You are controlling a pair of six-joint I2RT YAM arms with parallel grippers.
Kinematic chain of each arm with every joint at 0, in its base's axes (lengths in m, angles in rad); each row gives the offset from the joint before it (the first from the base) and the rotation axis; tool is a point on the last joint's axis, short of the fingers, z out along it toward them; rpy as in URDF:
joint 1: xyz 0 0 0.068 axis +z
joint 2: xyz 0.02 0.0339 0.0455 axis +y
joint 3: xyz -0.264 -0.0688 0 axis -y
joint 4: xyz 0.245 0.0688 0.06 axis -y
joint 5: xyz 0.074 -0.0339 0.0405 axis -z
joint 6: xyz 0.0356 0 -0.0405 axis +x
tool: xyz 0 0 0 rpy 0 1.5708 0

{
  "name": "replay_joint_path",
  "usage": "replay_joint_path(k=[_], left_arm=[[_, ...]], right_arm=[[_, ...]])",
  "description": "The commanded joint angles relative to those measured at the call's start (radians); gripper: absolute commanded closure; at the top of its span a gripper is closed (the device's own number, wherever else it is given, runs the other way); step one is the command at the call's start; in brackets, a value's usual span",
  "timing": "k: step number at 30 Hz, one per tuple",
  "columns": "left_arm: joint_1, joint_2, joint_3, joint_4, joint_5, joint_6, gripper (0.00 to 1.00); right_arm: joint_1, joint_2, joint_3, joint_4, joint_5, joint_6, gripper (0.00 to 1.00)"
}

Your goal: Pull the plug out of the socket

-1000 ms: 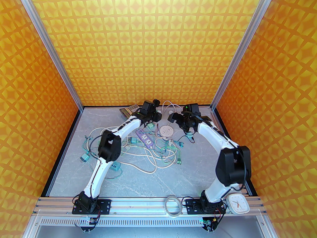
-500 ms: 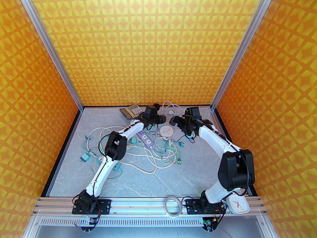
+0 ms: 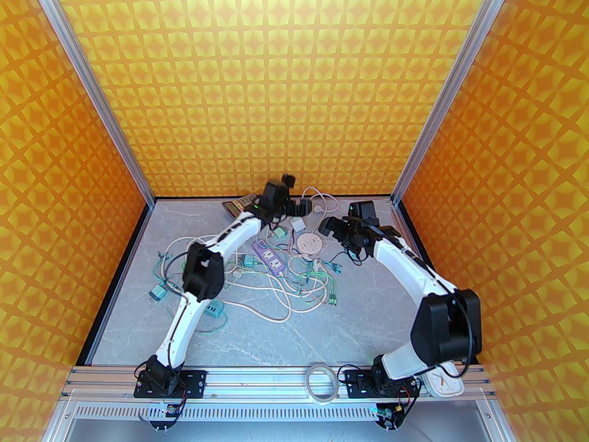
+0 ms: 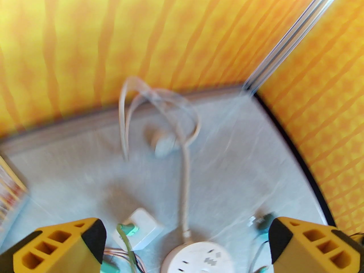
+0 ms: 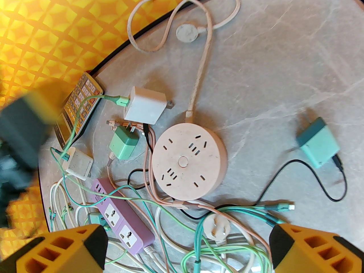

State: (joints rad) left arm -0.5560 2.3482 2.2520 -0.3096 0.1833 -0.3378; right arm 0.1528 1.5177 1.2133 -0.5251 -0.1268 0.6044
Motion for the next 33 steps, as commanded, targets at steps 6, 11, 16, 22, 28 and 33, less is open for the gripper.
replay_joint_path(k=[6,11,16,22,28,33], left_arm=[[0.004,-0.479,-0.514,0.055,-0.3,0.106,0.01],[0.014,-0.813,-0.913,0.113,-0.524,0.17,0.01],[0.115,-1.147,-1.284,0.133,-0.63,0.146,0.01],[0.285,-1.438,-1.655,0.29,-0.723,0.319,0.03],[0.443,-1.371,-1.808,0.556,-0.734,0.264,0.01],[0.497,-1.115,-1.852,0.81,-0.67,0.264,0.01]], right_arm=[[-0.006,-0.222,-0.146,0.037,0.266,-0.112,0.02],[-0.004,-0.416,-0.369,0.271,0.398,-0.247,0.02],[-0.005,-0.54,-0.581,0.502,0.484,-0.38,0.01],[-0.004,-0.477,-0.751,0.771,0.512,-0.489,0.01],[-0.007,-0.255,-0.774,0.995,0.498,-0.591,0.02],[-0.014,-0.169,-0.854,1.267,0.448,-0.626,0.02]])
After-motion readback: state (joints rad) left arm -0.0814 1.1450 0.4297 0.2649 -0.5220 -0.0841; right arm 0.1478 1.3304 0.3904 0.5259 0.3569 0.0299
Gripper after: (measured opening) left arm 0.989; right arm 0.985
